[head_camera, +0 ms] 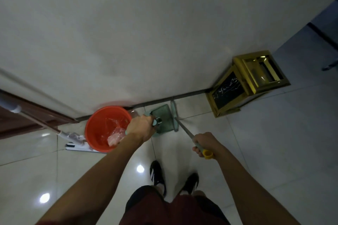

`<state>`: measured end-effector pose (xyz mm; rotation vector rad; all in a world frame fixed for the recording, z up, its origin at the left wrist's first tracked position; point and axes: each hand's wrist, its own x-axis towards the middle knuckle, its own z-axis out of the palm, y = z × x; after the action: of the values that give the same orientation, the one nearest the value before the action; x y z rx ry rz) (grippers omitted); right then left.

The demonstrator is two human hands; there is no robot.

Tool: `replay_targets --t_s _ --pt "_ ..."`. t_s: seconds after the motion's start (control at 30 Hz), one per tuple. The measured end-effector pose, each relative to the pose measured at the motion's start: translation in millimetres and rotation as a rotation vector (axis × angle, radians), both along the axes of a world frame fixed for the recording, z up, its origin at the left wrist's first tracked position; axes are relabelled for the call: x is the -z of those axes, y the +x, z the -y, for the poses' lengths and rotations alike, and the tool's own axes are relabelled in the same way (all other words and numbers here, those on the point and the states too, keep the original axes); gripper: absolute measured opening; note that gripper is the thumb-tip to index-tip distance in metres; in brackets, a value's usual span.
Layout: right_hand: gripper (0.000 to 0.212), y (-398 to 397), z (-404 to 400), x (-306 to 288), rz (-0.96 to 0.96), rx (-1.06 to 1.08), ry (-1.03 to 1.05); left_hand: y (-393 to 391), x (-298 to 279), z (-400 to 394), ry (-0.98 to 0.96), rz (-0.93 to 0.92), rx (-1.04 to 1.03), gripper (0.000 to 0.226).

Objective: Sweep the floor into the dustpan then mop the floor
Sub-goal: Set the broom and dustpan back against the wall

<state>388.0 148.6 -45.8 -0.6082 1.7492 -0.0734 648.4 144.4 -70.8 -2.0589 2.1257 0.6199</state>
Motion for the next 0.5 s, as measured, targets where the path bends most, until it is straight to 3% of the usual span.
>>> replay_targets --t_s 0.27,0.5 --pt "0.023 2.8 55.2 9.2 -0.031 -0.194 0.055 -6.3 33.2 12.7 0.045 -0.062 -0.074 0.031" --pt "0.022 3.1 90.1 10.2 0.07 -0.23 0.095 -45.5 46.2 6.4 0.04 -0.038 -0.128 0.036"
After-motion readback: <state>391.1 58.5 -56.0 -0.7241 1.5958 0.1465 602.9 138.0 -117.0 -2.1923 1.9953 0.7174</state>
